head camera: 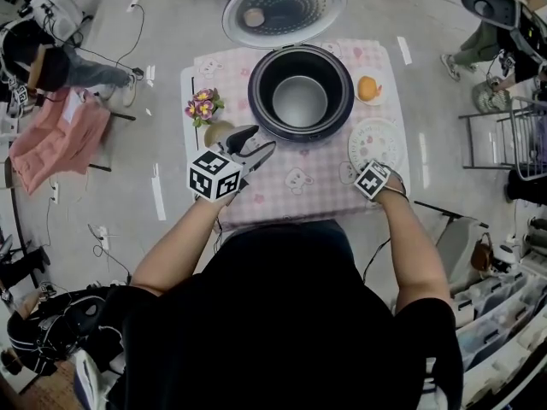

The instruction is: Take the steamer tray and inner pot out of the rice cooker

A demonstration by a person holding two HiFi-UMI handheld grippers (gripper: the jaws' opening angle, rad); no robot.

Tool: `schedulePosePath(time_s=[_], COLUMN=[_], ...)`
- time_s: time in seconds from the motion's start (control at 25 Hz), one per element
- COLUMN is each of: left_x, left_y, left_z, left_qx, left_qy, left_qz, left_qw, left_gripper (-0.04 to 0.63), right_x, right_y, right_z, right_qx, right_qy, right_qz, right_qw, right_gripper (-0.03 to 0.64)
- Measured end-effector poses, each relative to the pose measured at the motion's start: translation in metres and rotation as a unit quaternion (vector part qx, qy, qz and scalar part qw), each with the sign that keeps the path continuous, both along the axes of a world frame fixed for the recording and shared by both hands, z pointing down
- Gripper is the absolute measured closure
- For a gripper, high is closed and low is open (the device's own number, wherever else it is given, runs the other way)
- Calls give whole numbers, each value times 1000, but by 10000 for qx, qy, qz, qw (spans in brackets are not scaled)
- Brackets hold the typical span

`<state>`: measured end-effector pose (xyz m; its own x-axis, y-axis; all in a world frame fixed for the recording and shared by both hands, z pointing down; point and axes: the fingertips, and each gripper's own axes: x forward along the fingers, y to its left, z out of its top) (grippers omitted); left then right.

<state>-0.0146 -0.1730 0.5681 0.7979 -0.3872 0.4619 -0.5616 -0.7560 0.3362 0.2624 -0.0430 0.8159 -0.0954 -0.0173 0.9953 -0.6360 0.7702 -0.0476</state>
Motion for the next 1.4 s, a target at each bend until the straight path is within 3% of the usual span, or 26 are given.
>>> schedulePosePath(time_s=[0.12,0.24,0.36,0.4,0.52,0.8,0.96,1.2,1.4], left_x=[-3,-5,-8,-9,-8,-17,-22,-30,-28], left_y=[-2,-4,-8,-9,-12,-21,-29,-48,-56], left_z=[1,0,1,1,1,-5,-15,-30,-33], left_qx=[-2,12,24,24,24,97,226,403,459], left_qy=[-3,24,31,33,60,79,85,84,64], left_qz=[-28,-57,-77,-83,-82,-164,-223,-348,-377], left_qw=[10000,10000,10000,10000,9999,9998,9995,9985,9982], left_gripper=[342,342,342,342,342,342,342,342,342], right_x=[-2,-6,-12,-11,-4,-7,-2,-16,-32], right_y=[6,12,39,35,-12,-63,-98,-145,-167], right_z=[6,6,-8,-14,-34,-108,-159,-232,-265], right_qx=[-193,-357,-1087,-1003,125,983,1645,2537,2859], right_qy=[-25,-154,-298,-344,-550,-1250,-1195,-1676,-2141], right_qz=[53,230,851,922,854,1485,1561,1770,2037], right_qw=[9998,9990,9900,9901,9947,9760,9666,9361,9116], right_gripper=[537,465,445,442,436,428,402,399,400])
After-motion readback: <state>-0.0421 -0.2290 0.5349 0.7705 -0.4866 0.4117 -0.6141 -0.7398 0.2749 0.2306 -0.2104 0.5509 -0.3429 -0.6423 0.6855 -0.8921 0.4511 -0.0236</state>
